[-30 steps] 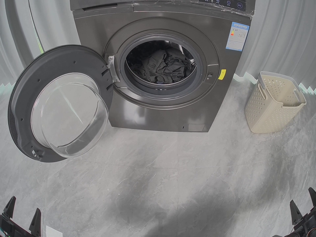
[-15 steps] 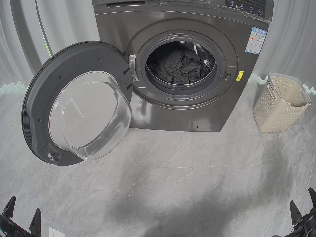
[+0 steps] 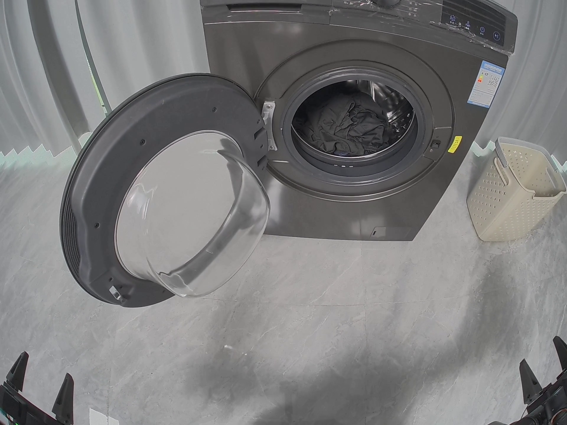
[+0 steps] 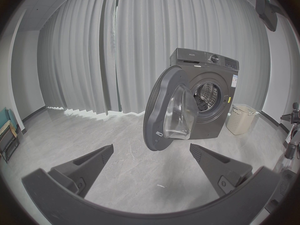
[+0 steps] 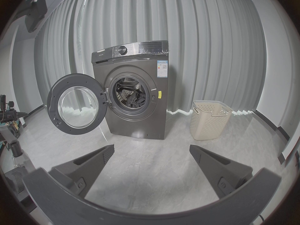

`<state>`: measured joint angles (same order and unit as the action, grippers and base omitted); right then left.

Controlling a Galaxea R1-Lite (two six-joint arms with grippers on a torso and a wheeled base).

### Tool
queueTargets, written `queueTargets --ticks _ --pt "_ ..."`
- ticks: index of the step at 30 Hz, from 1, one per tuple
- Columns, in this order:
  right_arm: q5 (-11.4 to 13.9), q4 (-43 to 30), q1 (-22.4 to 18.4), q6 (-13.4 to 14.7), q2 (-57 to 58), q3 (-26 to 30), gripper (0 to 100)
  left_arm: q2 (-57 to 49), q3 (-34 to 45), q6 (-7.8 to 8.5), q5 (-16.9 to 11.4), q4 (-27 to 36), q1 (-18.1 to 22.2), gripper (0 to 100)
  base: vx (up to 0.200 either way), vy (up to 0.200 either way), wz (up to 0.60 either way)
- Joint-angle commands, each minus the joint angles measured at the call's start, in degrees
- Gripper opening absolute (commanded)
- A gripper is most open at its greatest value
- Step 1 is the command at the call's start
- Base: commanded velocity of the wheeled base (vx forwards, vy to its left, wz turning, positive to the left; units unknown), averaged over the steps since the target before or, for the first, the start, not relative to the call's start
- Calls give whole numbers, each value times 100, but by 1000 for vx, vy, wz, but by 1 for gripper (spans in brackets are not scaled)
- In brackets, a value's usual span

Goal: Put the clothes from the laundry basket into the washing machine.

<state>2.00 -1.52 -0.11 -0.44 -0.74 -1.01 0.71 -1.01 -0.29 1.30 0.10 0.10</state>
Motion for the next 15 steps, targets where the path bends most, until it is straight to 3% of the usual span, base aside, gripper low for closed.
queueTargets --ticks 1,3,15 --pt "2 -6 -7 -9 74 40 100 -71 92 20 10 -1 -1 100 0 0 0" --pt "2 -6 -7 0 74 40 100 -71 101 29 1 -1 8 100 0 0 0" --pt "2 3 -7 0 74 40 100 -71 92 47 1 -1 8 100 0 200 0"
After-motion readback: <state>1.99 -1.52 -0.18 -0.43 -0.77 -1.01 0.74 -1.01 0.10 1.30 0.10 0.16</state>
